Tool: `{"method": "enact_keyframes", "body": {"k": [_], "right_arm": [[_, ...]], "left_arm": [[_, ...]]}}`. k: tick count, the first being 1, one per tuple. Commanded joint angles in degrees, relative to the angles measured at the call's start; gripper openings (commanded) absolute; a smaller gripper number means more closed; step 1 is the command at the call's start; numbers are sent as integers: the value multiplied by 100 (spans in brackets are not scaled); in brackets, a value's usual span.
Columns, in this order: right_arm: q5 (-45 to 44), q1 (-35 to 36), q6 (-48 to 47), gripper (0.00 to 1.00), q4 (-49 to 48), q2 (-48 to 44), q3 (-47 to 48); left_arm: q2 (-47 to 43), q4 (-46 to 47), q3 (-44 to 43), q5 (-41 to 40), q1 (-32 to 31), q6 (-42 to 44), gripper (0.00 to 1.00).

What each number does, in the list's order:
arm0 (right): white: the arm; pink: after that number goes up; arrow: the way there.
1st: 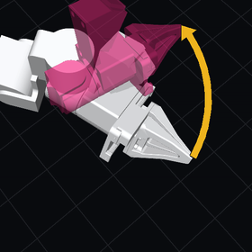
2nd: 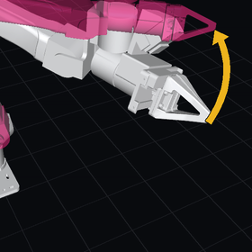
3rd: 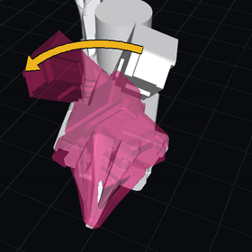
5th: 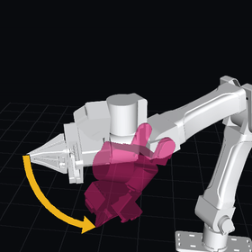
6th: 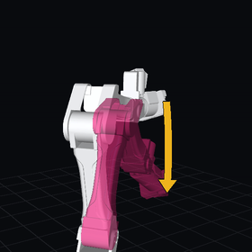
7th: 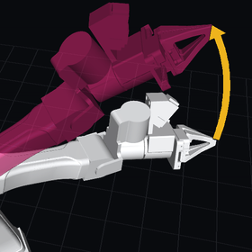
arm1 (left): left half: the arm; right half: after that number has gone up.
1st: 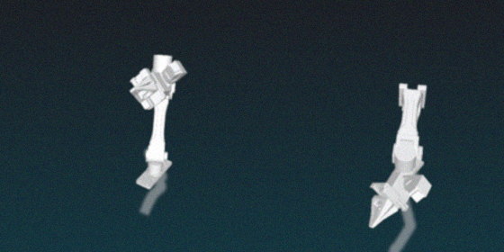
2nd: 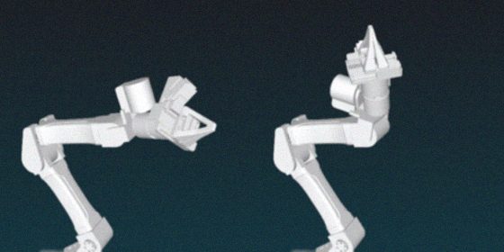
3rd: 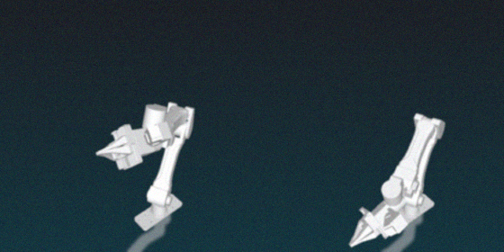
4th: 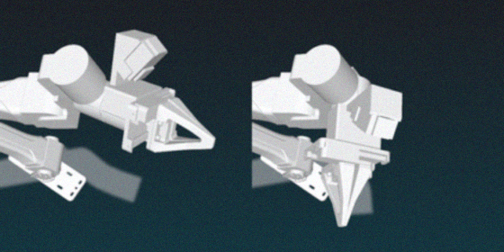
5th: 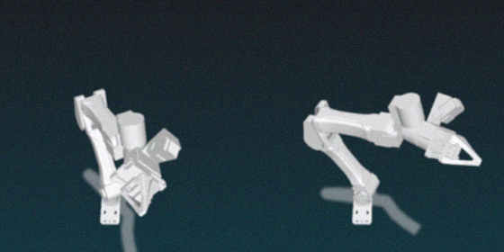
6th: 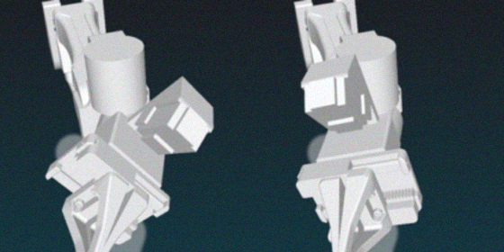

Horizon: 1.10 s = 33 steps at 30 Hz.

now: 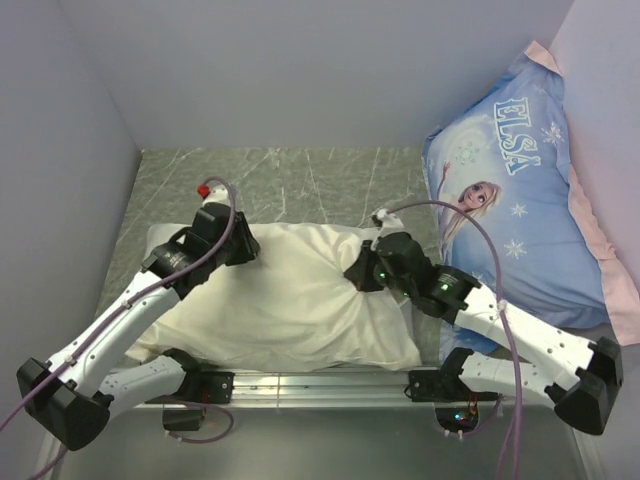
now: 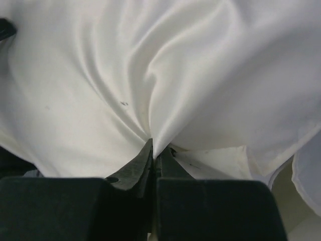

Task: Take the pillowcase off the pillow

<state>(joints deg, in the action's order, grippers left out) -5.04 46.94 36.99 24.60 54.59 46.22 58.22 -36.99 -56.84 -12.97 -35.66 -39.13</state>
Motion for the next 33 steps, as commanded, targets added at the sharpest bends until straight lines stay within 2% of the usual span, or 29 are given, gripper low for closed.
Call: {"method": "enact_keyframes", "body": {"k": [1, 3, 4, 5, 8, 9, 12, 13, 15, 16, 19, 23, 25, 26, 27, 28, 29, 33], "right_arm": [[171, 718, 264, 0, -1018, 428, 721], [-14, 825, 335, 0, -1115, 561, 906], [-41, 834, 344, 0, -1202, 675, 959], [-67, 835, 283, 0, -1229, 737, 1012], [-269, 835, 264, 0, -1291, 1036, 1188], [-278, 826, 265, 0, -1343, 1115, 1240], [-357, 834, 230, 10, -1414, 1431, 1293], [-366, 835, 238, 24, -1423, 1414, 1259], [-515, 826, 282, 38, -1449, 1223, 1023], [-690, 808, 291, 52, -1423, 1125, 951], [-1015, 791, 291, 67, -1265, 721, 749], [-1717, 764, 484, 73, -782, 185, 521], [-1808, 407, 607, 74, -623, -158, 205], [-1451, 169, 625, 70, -710, -333, -84], [-1221, -51, 634, 70, -798, -413, -243], [-1027, -253, 616, 61, -877, -475, -384], [-878, -490, 625, 60, -930, -519, -612], [-684, -642, 677, 59, -1106, -485, -903]], "left_arm": [[41, 298, -318, 600, 656, 265, 34], [15, 376, -616, 978, 692, 537, 39], [-90, 473, -670, 1364, 692, 686, 46], [-161, 543, -705, 2037, 675, 862, 67], [-389, 544, -794, 2011, 289, 943, 86], [-416, 535, -759, 1931, -17, 925, 87], [-373, 474, -566, 1659, -564, 838, 87], [-320, 500, -487, 1510, -678, 794, 87], [-258, 500, -268, 1063, -932, 644, 86], [-197, 526, -205, 947, -978, 600, 86], [-83, 719, -12, 884, -1101, 504, 88], [76, 974, 24, 753, -1346, 521, 94], [85, 1062, 24, 709, -1426, 565, 96], [119, 1176, -20, 743, -1496, 600, 96], [163, 1238, -55, 743, -1523, 626, 96], [233, 1264, -116, 735, -1566, 679, 96], [312, 1256, -282, 709, -1680, 714, 96], [1250, 1020, -915, 165, -2102, 907, 97]]}}
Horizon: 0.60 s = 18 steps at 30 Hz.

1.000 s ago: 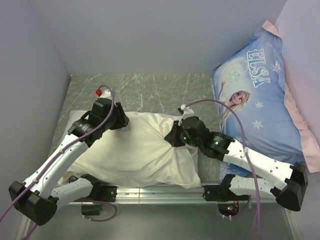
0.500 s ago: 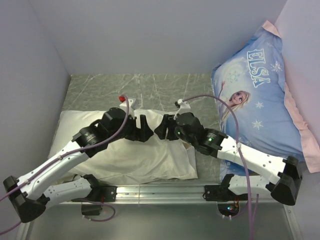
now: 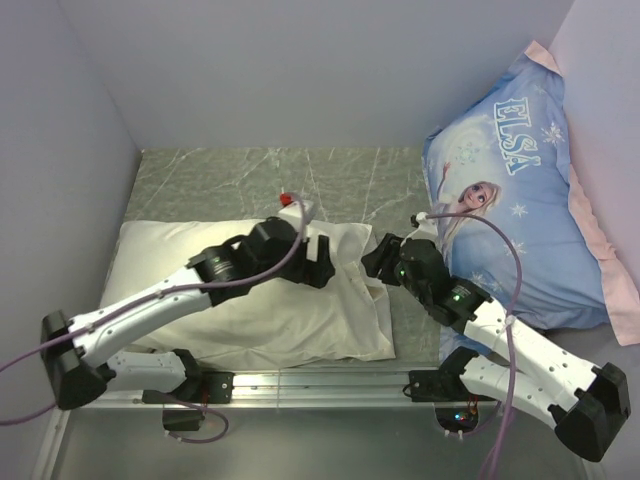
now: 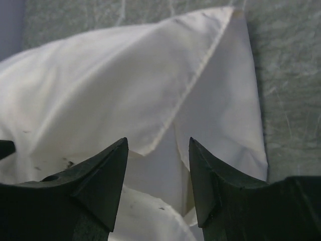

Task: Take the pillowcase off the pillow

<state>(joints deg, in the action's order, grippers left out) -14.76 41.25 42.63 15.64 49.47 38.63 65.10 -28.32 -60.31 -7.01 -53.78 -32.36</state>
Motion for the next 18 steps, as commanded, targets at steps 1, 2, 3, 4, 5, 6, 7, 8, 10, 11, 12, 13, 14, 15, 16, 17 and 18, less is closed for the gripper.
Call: {"method": "enact_keyframes", "body": {"k": [1, 2, 3, 4, 5, 6, 7, 8, 10, 11, 12, 13, 14, 15, 16, 17, 18], "right_arm": [[342, -82, 149, 58, -271, 45, -198], [377, -91, 166, 58, -324, 54, -259], [526, -135, 175, 57, -455, 54, -382], [579, -144, 175, 58, -509, 54, -435], [650, -161, 167, 58, -544, 71, -531], [755, -170, 158, 58, -657, 106, -576], [1078, -170, 123, 57, -754, 115, -637], [1229, -170, 131, 59, -860, 115, -777], [1458, -162, 149, 62, -1124, 115, -901], [1589, -162, 158, 63, -1159, 106, -997], [1591, -170, 184, 64, -1229, 54, -1050], [1565, -188, 210, 65, -1239, 36, -1094], [1512, -171, 202, 65, -1239, 36, -1164], [1494, -197, 219, 65, -1186, 71, -1174], [1485, -214, 202, 65, -1169, 115, -1191], [1503, -232, 193, 65, -1151, 193, -1226], [1503, -249, 184, 64, -1142, 238, -1253]], "left_arm": [[748, 90, -708, -555, -361, 256, 97], [915, 37, -962, -765, -474, 283, 97], [1230, -7, -1078, -863, -519, 283, 97], [1364, -77, -1183, -942, -572, 318, 97], [1478, -86, -1358, -1021, -668, 344, 97], [1679, -86, -1438, -1118, -712, 370, 97], [1786, -173, -1518, -1188, -765, 371, 97], [1874, -244, -1675, -1259, -844, 379, 97], [2146, -419, -1799, -1557, -915, 353, 91], [2225, -681, -1895, -1645, -1002, 318, 81], [2322, -823, -1922, -1933, -1055, 257, 66], [2314, -929, -1923, -2032, -1117, 109, 30], [2279, -1069, -1810, -2111, -1161, 11, 18], [2122, -1114, -1721, -2155, -1161, -155, 5], [2008, -1132, -1486, -2217, -1170, -244, 1], [1867, -1132, -1361, -2252, -1161, -323, 0], [1596, -1185, -1238, -2261, -1161, -402, 0]]}}
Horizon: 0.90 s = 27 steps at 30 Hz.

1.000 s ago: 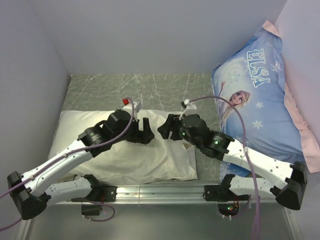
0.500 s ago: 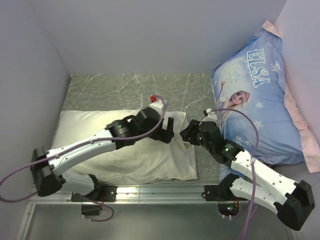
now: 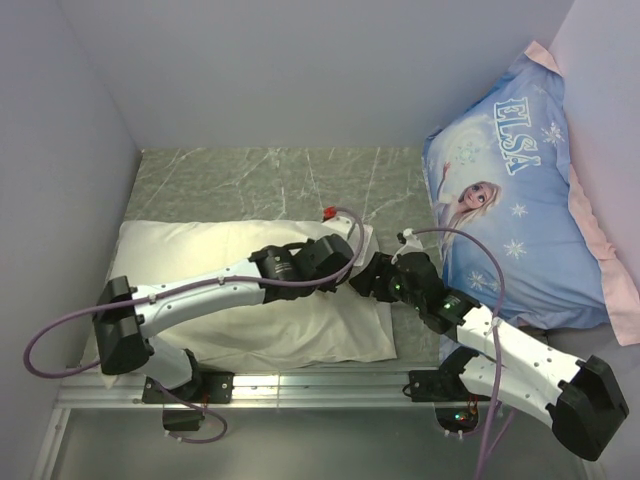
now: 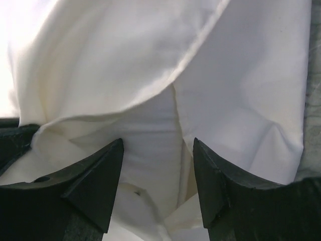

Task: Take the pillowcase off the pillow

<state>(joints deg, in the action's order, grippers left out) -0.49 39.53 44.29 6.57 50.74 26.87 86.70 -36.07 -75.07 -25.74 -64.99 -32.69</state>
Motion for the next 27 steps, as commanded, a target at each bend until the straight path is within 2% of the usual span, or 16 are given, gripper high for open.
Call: {"method": "enact_keyframes", "body": {"k": [1, 6, 10, 14, 20, 23, 27], "right_arm": [[84, -94, 9, 65, -252, 146, -112], [610, -253, -78, 79, -804, 208, -402], [753, -244, -333, 86, -1271, -107, -481], [945, -253, -448, 92, -1579, -135, -499], [1060, -235, -492, 93, -1527, 454, -393], [972, -244, -422, 93, -1563, 174, -551], [779, -183, -369, 92, -966, -406, -341]], "left_arm": [[-714, -470, 343, -449, -40, -561, 0], [-1724, -462, 1291, -90, -49, -1029, 0], [-2190, -374, 1994, 182, -49, -1450, 0], [-2332, -207, 2242, 410, -49, -1539, 0], [-2271, -146, 2453, 438, -49, -1635, 0], [-2254, -93, 2593, 517, -49, -1662, 0], [-2192, -67, 2742, 578, -66, -1732, 0]]}}
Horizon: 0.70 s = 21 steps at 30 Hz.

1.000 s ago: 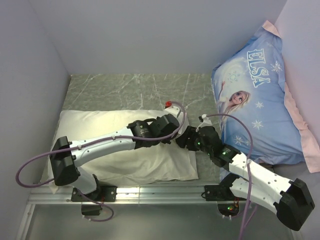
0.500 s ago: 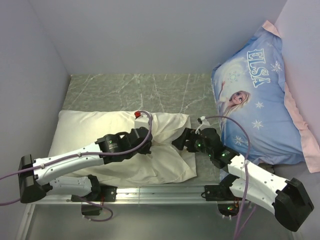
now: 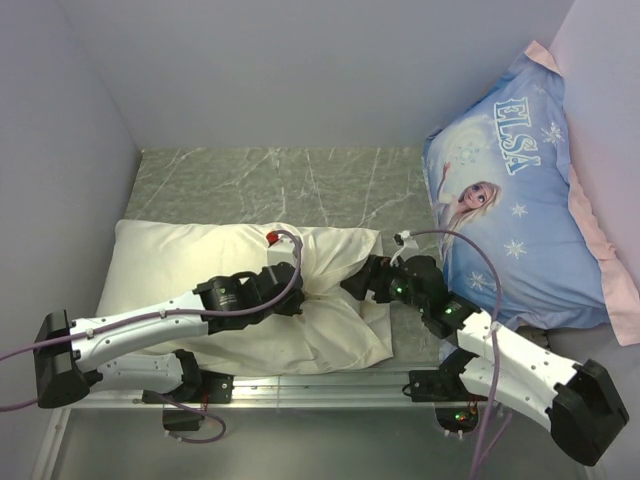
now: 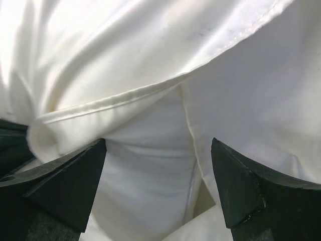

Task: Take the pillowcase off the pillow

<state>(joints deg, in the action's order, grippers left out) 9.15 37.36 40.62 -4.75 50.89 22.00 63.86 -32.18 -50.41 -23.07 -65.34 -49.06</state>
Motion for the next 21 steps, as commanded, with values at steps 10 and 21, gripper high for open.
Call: {"method": "enact_keyframes", "body": {"k": [10, 21], "right_arm": [[-440, 719, 815, 87, -111, -1118, -336], [-730, 825, 1150, 93, -1228, -19, -1170]], "left_arm": [[215, -359, 313, 303, -102, -166, 0], [198, -499, 198, 224, -137, -157, 0]]}}
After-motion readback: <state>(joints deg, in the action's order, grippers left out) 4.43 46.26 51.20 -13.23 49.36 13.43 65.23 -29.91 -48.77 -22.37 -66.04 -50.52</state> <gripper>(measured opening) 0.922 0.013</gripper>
